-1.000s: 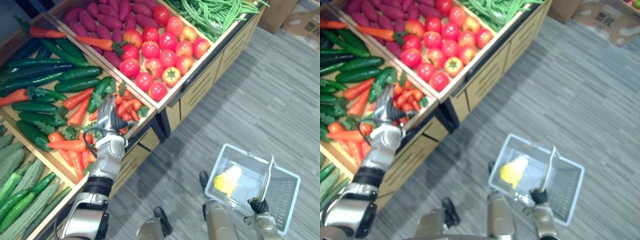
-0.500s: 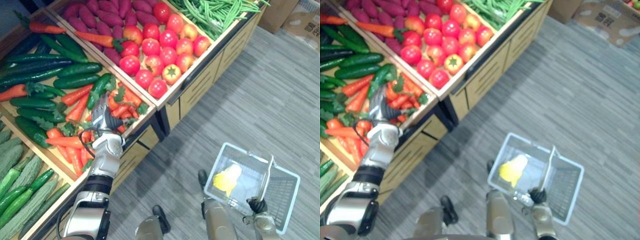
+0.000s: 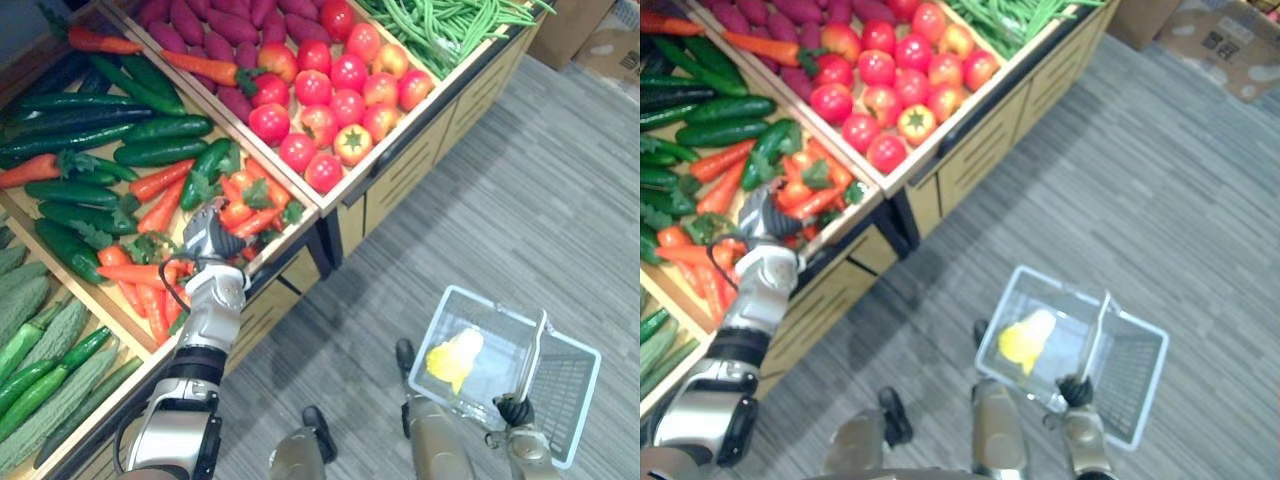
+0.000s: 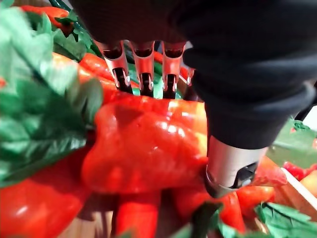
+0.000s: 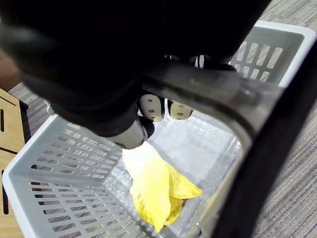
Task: Pick vegetable in the basket
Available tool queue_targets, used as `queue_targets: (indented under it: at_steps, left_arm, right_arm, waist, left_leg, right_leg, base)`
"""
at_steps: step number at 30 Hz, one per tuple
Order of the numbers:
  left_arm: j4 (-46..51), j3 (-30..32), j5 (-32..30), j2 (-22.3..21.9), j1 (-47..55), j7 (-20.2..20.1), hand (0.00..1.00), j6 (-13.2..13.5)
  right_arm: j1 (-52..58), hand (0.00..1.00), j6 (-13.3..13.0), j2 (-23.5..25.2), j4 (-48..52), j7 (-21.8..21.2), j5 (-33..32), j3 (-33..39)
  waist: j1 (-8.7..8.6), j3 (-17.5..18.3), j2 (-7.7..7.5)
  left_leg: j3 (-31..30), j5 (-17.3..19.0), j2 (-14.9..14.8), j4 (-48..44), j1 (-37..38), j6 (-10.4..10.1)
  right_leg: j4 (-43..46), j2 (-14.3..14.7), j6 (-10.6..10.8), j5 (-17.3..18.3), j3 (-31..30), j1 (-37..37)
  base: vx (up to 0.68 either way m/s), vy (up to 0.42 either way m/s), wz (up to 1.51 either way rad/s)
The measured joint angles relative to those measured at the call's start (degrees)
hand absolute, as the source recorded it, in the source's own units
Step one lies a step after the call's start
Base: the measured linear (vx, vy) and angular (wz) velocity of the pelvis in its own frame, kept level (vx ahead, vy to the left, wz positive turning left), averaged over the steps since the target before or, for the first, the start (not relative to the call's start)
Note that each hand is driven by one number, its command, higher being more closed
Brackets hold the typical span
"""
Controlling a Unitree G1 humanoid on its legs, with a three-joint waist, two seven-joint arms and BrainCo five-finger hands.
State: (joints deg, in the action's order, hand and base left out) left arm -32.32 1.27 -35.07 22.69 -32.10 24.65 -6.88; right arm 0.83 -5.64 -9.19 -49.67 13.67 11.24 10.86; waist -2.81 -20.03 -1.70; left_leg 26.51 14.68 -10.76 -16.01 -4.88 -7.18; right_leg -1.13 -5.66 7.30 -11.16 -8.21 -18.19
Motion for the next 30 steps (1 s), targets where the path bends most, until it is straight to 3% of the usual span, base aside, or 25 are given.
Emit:
queue_targets:
  at_steps: [5,30]
  left_arm:
    - [-0.3,0.4,0.0,0.1,-1.0,-0.3,1.0,0.0]
    - [-4.1,0.2,0.0,0.1,-1.9,-1.1,1.0,-0.8]
  right_arm:
    - [0.0,1.0,0.0,0.0,0.6,0.0,0.0,-0.2]
    - [0.0,1.0,0.2,0.1,1.1,-0.3,0.0,-0.6]
  waist:
    - [0.1,-0.7,-0.62]
    - [0.0,-0.7,-0.67]
  left_leg:
    - [0.1,0.0,-0.2,-0.2,0.0,0.0]
    - [0.2,0.3,-1.2,-1.4,0.1,-0.4]
  right_leg:
    - [0.0,0.1,0.0,0.0,0.0,0.0]
    - [0.2,0.7,-0.2,-0.1,0.3,0.4]
  base:
    - [-0.03,-0.057,-0.01]
    - [-0.01,-0.019,0.0]
